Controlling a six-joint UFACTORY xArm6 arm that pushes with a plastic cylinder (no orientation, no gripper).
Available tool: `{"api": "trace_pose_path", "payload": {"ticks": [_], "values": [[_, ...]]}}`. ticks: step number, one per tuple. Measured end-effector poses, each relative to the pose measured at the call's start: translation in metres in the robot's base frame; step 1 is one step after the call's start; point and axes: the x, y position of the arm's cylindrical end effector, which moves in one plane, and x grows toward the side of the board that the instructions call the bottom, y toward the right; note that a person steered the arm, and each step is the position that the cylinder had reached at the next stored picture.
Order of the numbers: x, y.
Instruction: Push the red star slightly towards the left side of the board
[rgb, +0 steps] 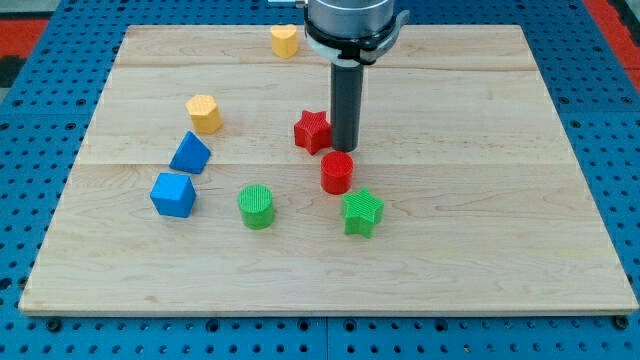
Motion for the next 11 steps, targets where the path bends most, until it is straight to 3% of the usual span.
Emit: {"api": "trace_pose_path", "payload": {"ticks": [2, 4, 6, 8, 10, 11], "values": [[-0.031, 0.007], [-0.018, -0.004], [-0.044, -0.01], [-0.034, -0.039], [-0.023, -0.039], [-0.036, -0.003]]}}
